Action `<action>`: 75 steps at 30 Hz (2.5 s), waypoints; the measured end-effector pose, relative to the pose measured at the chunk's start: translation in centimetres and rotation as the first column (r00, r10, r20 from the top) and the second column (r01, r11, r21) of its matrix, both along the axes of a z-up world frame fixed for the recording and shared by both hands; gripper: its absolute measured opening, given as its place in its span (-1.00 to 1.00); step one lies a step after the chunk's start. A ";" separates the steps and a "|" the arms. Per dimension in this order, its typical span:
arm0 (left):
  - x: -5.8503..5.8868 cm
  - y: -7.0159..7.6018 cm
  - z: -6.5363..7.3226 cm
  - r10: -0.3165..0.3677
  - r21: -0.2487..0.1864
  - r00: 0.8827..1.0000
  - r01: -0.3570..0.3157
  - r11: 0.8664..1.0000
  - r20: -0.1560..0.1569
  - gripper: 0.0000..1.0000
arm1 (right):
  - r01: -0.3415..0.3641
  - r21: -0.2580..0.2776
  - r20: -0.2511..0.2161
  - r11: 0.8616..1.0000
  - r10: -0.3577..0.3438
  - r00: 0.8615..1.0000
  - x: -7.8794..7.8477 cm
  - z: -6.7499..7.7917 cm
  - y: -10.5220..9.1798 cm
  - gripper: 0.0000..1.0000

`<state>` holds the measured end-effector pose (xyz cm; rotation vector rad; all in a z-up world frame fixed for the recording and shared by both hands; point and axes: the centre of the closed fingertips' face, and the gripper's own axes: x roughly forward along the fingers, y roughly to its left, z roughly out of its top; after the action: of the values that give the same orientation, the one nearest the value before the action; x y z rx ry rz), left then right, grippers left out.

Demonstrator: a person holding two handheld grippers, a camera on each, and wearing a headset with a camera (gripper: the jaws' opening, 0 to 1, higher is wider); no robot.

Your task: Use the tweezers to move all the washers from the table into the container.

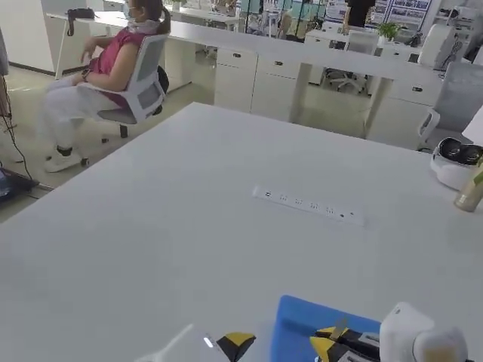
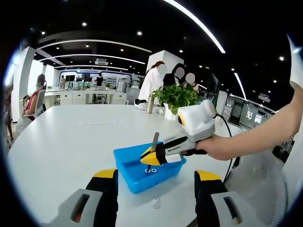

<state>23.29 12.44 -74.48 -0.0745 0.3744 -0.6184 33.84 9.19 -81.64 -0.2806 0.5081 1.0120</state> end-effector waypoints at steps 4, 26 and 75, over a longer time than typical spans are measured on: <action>0.0 0.0 0.0 -0.003 0.003 1.000 0.003 1.000 0.000 0.31 | 0.008 0.004 -0.003 1.000 -0.008 1.000 0.1 0.1 0.0 -0.93; -0.1 -0.1 0.0 -0.007 0.006 1.000 0.007 1.000 0.002 0.30 | 0.081 0.099 -0.038 0.992 -0.077 0.996 0.3 1.6 -0.5 -0.93; -0.6 -1.1 0.0 -0.065 0.004 0.998 0.065 0.998 -0.002 0.31 | -0.043 0.220 -0.143 0.975 0.075 0.987 -8.8 2.4 2.4 -0.92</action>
<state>22.74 11.38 -74.45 -0.0590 0.3808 -0.6822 25.04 11.61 -79.28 -0.0247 0.5228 1.1422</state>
